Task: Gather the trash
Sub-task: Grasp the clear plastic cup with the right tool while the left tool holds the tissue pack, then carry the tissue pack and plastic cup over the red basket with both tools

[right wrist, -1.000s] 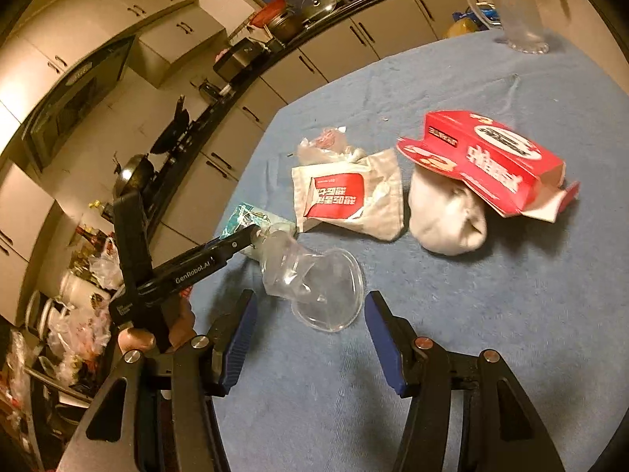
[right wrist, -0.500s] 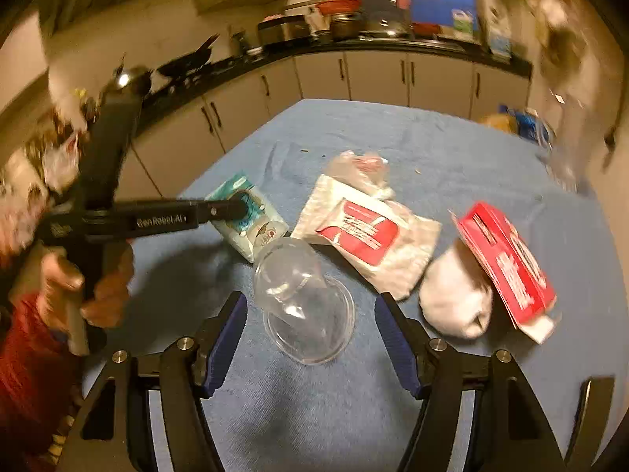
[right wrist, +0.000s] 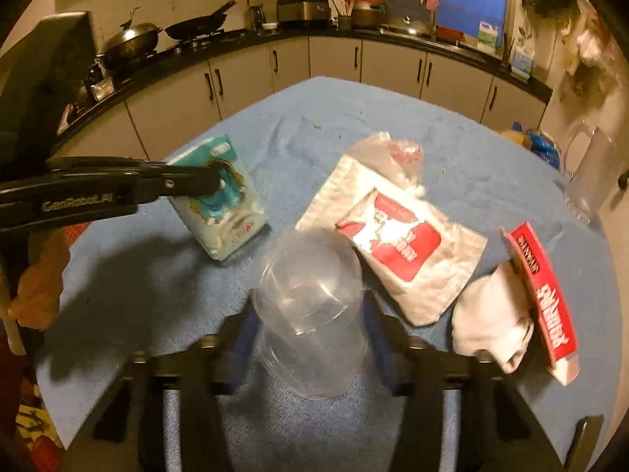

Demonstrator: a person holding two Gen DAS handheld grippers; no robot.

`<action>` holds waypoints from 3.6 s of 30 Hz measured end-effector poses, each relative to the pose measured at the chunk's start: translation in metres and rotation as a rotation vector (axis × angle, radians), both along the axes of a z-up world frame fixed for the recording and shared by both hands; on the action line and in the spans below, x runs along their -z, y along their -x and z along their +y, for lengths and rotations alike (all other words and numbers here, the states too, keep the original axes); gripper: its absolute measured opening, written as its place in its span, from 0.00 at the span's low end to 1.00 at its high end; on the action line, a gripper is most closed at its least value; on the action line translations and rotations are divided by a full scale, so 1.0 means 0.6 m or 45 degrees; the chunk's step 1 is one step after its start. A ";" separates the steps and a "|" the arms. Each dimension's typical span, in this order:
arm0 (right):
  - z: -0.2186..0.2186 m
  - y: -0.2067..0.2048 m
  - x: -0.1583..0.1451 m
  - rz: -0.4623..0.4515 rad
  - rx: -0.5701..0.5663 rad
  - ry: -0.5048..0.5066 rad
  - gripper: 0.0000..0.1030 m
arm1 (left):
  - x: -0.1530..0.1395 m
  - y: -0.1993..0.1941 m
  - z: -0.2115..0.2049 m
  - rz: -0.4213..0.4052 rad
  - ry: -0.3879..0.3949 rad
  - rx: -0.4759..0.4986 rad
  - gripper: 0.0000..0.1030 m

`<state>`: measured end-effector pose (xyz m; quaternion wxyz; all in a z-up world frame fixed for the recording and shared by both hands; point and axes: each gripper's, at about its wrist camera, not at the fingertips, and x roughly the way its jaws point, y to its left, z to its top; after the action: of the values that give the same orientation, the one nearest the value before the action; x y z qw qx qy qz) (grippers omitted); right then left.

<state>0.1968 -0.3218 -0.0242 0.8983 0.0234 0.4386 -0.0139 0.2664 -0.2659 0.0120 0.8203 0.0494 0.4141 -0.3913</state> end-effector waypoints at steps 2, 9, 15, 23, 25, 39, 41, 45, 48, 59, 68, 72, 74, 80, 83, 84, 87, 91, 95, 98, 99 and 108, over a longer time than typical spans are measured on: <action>0.000 0.010 -0.004 -0.032 0.014 -0.012 0.45 | -0.003 0.008 0.002 -0.030 -0.009 -0.003 0.11; -0.011 0.052 -0.032 -0.131 0.078 -0.121 0.45 | -0.021 0.050 0.012 -0.156 -0.029 -0.006 0.11; -0.006 0.071 -0.038 -0.164 0.113 -0.227 0.45 | -0.042 0.088 0.031 -0.226 -0.008 -0.022 0.11; 0.017 0.079 -0.053 -0.185 0.085 -0.270 0.45 | -0.062 0.114 0.071 -0.259 0.026 -0.049 0.11; 0.024 0.079 -0.056 -0.186 0.073 -0.277 0.45 | -0.065 0.117 0.081 -0.264 0.033 -0.057 0.11; 0.069 0.064 -0.062 -0.167 0.029 -0.307 0.45 | -0.073 0.127 0.144 -0.292 0.037 -0.130 0.11; 0.076 0.059 -0.063 -0.163 0.018 -0.310 0.45 | -0.074 0.125 0.153 -0.290 0.042 -0.142 0.11; 0.089 0.050 -0.065 -0.159 0.000 -0.313 0.45 | -0.074 0.121 0.177 -0.290 0.047 -0.170 0.11; 0.102 0.040 -0.067 -0.152 -0.021 -0.331 0.45 | -0.075 0.118 0.195 -0.291 0.050 -0.192 0.11; 0.170 -0.003 -0.068 -0.121 -0.114 -0.335 0.45 | -0.074 0.094 0.279 -0.283 0.062 -0.301 0.11; 0.233 -0.041 -0.068 -0.092 -0.199 -0.339 0.45 | -0.070 0.074 0.360 -0.271 0.082 -0.405 0.11; 0.261 -0.059 -0.067 -0.076 -0.236 -0.348 0.45 | -0.064 0.065 0.397 -0.263 0.082 -0.449 0.11; 0.282 -0.071 -0.068 -0.066 -0.264 -0.348 0.45 | -0.061 0.062 0.413 -0.261 0.079 -0.470 0.11; 0.338 -0.102 -0.073 -0.047 -0.336 -0.344 0.45 | -0.041 0.043 0.478 -0.232 0.068 -0.556 0.11; 0.360 -0.117 -0.072 -0.032 -0.362 -0.352 0.45 | -0.028 0.035 0.502 -0.213 0.064 -0.592 0.11; 0.367 -0.125 -0.071 -0.023 -0.371 -0.358 0.45 | -0.024 0.031 0.511 -0.207 0.062 -0.603 0.11; 0.389 -0.152 -0.066 0.008 -0.390 -0.379 0.45 | -0.008 0.022 0.531 -0.189 0.053 -0.637 0.11; 0.415 -0.192 -0.050 0.068 -0.406 -0.416 0.45 | 0.015 0.007 0.555 -0.153 0.046 -0.677 0.11; 0.446 -0.233 -0.025 0.139 -0.427 -0.432 0.45 | 0.043 -0.009 0.577 -0.121 0.023 -0.709 0.11; 0.466 -0.259 -0.009 0.172 -0.434 -0.425 0.45 | 0.062 -0.019 0.590 -0.093 0.013 -0.726 0.11; 0.469 -0.266 -0.003 0.184 -0.434 -0.425 0.45 | 0.066 -0.023 0.593 -0.088 0.009 -0.730 0.11; 0.500 -0.334 0.046 0.263 -0.401 -0.392 0.46 | 0.113 -0.047 0.611 -0.027 -0.010 -0.752 0.11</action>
<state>0.3974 -0.0219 -0.0516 0.8255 0.0899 0.5235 0.1910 0.2949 0.1006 -0.0557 0.9028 -0.0661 0.4035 -0.1335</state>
